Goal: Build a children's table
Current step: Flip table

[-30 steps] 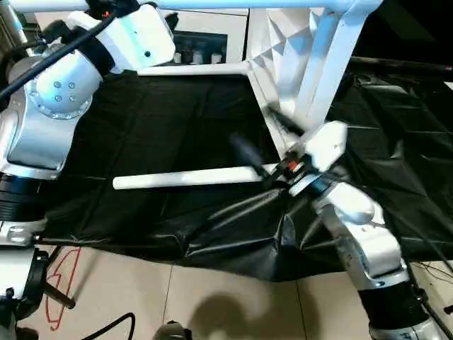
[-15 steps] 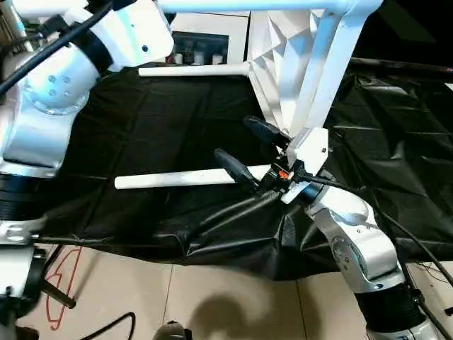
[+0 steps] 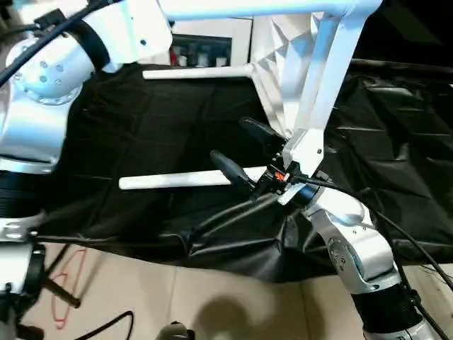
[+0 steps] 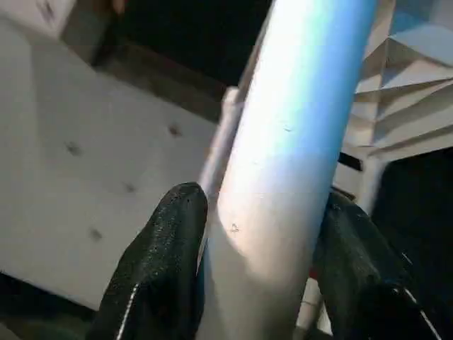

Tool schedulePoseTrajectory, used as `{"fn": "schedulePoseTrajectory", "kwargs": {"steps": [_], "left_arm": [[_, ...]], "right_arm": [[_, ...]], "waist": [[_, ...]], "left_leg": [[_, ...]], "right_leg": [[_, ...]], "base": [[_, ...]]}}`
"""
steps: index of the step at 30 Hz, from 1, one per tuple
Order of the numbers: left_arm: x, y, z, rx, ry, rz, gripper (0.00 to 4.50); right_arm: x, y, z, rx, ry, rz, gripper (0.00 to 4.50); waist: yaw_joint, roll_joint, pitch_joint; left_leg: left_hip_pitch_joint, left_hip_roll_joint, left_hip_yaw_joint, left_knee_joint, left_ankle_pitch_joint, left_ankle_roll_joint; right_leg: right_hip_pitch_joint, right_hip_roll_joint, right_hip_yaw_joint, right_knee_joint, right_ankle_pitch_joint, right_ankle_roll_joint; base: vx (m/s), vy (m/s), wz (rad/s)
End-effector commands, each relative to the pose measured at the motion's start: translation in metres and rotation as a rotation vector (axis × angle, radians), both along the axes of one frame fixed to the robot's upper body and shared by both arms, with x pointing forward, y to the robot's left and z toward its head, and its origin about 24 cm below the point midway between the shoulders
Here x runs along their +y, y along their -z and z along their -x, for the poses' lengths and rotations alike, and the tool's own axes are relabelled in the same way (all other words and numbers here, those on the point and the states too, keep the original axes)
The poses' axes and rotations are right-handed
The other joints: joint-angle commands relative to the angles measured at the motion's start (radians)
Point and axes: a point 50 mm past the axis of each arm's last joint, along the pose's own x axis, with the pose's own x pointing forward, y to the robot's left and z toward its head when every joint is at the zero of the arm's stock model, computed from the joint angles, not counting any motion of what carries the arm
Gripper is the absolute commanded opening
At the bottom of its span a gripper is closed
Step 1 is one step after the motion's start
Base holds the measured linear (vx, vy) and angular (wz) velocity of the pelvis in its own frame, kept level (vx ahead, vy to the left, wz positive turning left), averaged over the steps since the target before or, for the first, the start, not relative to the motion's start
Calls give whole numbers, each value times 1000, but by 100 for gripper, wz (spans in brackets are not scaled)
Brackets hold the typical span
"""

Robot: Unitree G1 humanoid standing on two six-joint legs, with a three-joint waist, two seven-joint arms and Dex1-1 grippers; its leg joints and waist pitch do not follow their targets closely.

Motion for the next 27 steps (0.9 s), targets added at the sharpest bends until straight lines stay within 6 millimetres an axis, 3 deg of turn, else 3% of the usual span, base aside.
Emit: {"fn": "schedulePoseTrajectory", "kwargs": {"steps": [1,10,17,19,27], "left_arm": [[2,9,-7,138,43,283,206],[4,4,-9,163,-13,438,207],[9,-3,-7,110,-33,509,207],[12,-2,-6,109,-55,531,207],[14,-1,-4,102,-61,548,207]], "right_arm": [[0,2,2,5,-9,17,422],[-5,9,2,28,14,37,422],[-22,41,-10,269,173,57,444],[-33,53,-15,370,298,9,450],[-45,67,-23,561,449,-158,450]], "waist": [[-4,-5,-60],[3,1,-65],[-2,4,-67],[0,1,-68],[-6,-3,-67]], "left_leg": [[33,59,-25,-72,-220,-22],[22,53,-23,-66,-162,22],[24,54,-23,-68,-164,18],[22,53,-24,-69,-156,18],[23,53,-21,-70,-148,15]], "right_leg": [[20,-95,58,-82,-103,-169],[23,-95,55,-89,-157,-142],[19,-91,52,-91,-151,-155],[20,-92,52,-88,-137,-157],[20,-94,52,-89,-123,-151]], "base": [[0,0,0],[0,0,0],[0,0,0],[0,0,0],[0,0,0]]}}
